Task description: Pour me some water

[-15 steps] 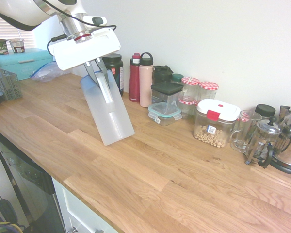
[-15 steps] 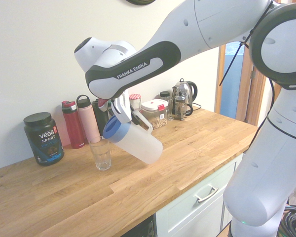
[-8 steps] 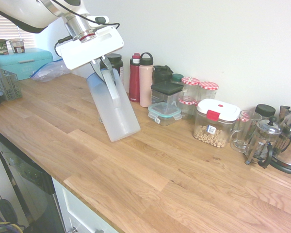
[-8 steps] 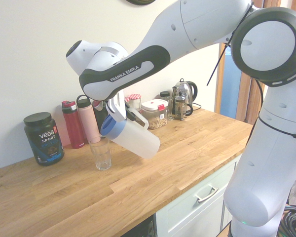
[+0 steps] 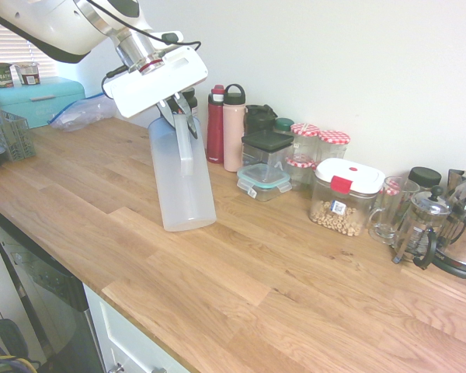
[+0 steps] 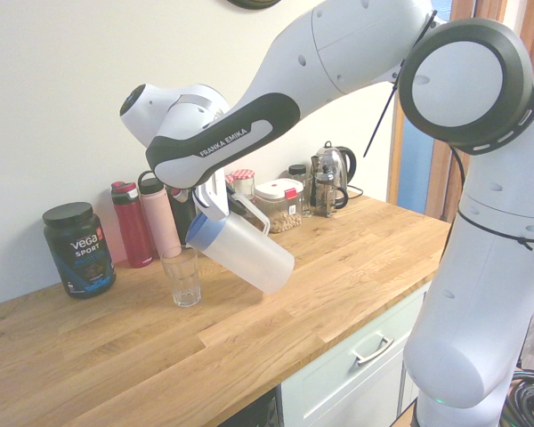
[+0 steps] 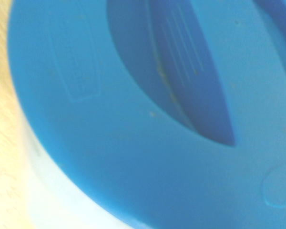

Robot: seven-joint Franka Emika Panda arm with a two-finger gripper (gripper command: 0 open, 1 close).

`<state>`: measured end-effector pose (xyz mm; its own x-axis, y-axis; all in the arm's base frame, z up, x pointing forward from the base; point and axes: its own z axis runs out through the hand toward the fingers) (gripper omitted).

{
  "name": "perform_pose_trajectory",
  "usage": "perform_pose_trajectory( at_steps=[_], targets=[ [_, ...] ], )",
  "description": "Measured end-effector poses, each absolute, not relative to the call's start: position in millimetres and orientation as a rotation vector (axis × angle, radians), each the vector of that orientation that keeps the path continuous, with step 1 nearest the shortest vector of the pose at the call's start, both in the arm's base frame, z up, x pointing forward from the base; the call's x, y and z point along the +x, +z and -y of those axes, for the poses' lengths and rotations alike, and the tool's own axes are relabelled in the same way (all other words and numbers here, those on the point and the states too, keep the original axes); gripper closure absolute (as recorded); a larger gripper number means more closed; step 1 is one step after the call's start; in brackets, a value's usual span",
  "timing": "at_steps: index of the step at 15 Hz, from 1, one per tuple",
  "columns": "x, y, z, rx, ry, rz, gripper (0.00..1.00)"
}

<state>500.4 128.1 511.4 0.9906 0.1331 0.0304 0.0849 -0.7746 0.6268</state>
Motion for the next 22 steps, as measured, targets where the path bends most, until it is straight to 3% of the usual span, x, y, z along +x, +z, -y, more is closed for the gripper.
perform_pose_trajectory(
  at_steps=[11,22],
  targets=[
    [519.6,544.0,-91.7,2.658,0.231,-0.006,1.0],
    [417.5,576.8,177.6,2.99,0.577,0.57,1.0]
  ],
)
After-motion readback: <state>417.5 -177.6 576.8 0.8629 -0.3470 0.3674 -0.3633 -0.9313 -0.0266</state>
